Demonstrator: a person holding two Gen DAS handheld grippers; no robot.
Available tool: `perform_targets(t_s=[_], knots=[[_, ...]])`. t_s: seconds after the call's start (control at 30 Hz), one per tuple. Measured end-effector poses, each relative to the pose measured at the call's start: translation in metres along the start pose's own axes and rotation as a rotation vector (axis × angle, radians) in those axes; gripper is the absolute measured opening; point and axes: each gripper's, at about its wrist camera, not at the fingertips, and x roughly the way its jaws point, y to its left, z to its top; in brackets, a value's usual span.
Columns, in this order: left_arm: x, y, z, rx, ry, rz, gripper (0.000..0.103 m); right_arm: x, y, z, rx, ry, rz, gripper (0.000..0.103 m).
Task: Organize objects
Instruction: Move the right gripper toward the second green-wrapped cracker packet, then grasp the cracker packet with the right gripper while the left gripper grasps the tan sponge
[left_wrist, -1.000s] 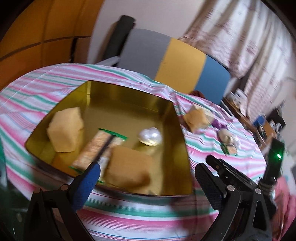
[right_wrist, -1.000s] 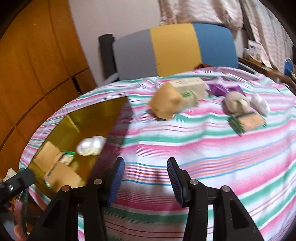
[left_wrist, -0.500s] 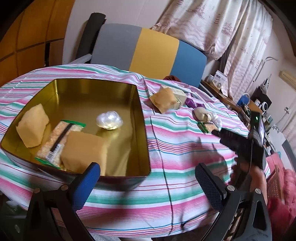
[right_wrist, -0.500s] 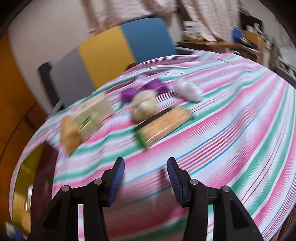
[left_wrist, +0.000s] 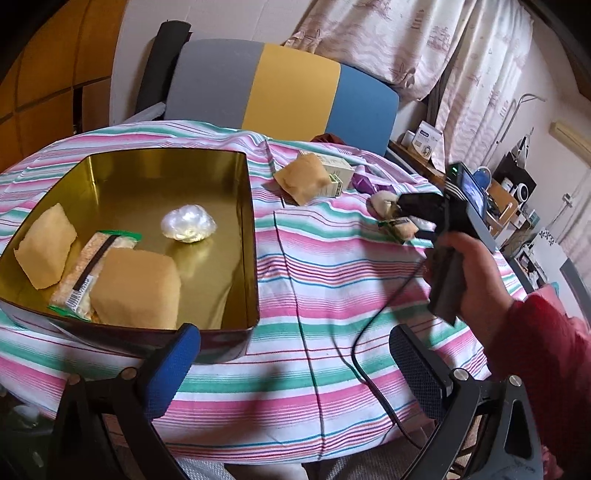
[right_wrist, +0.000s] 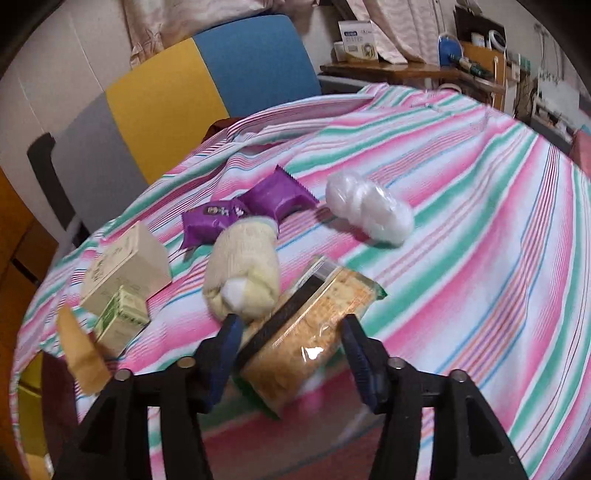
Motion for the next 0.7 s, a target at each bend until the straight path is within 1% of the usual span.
perform_targets(t_s=[0.07, 0.13, 0.2, 0.23, 0.3, 0.33, 0.37, 0.53, 0.63, 0.7], knots=[[0.001, -0.002, -0.001, 0.003, 0.003, 0.000, 0.103, 0.010, 0.005, 0.001, -0.025, 0.025, -0.024, 0.071], [0.003, -0.003, -0.002, 0.008, 0.011, -0.001, 0.103, 0.019, 0.007, -0.001, -0.039, 0.055, -0.040, 0.071], [0.003, -0.004, -0.003, 0.008, 0.013, -0.001, 0.103, 0.018, 0.007, -0.003, -0.069, 0.028, -0.040, 0.071], [0.003, -0.005, -0.003, 0.009, 0.012, 0.001, 0.103, 0.017, 0.006, -0.004, -0.082, 0.022, -0.030, 0.070], [0.004, -0.006, -0.002, 0.012, 0.012, 0.004, 0.103, 0.014, -0.002, -0.007, -0.104, 0.005, -0.005, 0.060], [0.004, -0.006, -0.002, 0.012, 0.012, 0.004, 0.103, 0.013, -0.006, -0.008, -0.113, 0.003, 0.006, 0.057], [0.003, -0.007, -0.002, 0.014, 0.009, 0.003, 0.103, 0.009, -0.010, -0.010, -0.125, 0.003, 0.021, 0.052], [-0.001, -0.014, 0.005, 0.028, -0.027, -0.010, 0.103, -0.002, -0.027, -0.017, -0.144, 0.005, 0.073, 0.051], [0.003, -0.021, 0.012, 0.054, -0.032, -0.013, 0.103, -0.007, -0.033, -0.023, -0.146, -0.007, 0.089, 0.051], [0.007, -0.025, 0.018, 0.071, -0.036, -0.010, 0.103, -0.012, -0.036, -0.029, -0.141, -0.026, 0.096, 0.049]])
